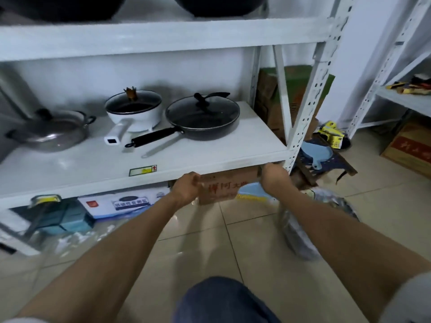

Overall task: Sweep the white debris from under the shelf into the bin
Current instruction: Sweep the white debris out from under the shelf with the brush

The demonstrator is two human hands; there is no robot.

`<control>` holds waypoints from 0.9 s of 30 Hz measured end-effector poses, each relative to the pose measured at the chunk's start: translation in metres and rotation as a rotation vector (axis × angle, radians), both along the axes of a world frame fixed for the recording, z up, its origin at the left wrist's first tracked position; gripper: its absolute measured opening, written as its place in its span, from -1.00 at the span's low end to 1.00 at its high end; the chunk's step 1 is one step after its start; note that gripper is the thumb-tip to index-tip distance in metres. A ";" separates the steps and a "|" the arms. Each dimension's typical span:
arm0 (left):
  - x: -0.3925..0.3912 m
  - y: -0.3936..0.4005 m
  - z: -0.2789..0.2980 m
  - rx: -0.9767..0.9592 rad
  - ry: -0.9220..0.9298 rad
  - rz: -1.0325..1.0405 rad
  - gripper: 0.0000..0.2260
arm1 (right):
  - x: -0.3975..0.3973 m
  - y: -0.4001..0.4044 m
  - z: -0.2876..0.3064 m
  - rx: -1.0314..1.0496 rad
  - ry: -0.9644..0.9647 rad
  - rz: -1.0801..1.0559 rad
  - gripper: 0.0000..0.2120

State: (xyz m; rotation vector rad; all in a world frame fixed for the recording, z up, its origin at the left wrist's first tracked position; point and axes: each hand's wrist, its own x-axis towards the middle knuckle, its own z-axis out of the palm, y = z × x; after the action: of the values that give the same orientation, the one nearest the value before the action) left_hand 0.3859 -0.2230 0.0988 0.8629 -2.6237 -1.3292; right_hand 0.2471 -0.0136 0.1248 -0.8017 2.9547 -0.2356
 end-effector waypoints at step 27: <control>-0.035 -0.149 -0.107 -0.861 0.382 -0.070 -0.78 | 0.038 -0.233 -0.214 -0.058 -0.295 0.263 -0.72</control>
State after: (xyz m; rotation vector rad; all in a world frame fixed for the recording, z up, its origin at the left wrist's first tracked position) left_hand 0.3508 -0.3716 -0.0085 0.3358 -2.5141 -0.2248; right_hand 0.2854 -0.2471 -0.0893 -1.0502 2.5482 -0.3858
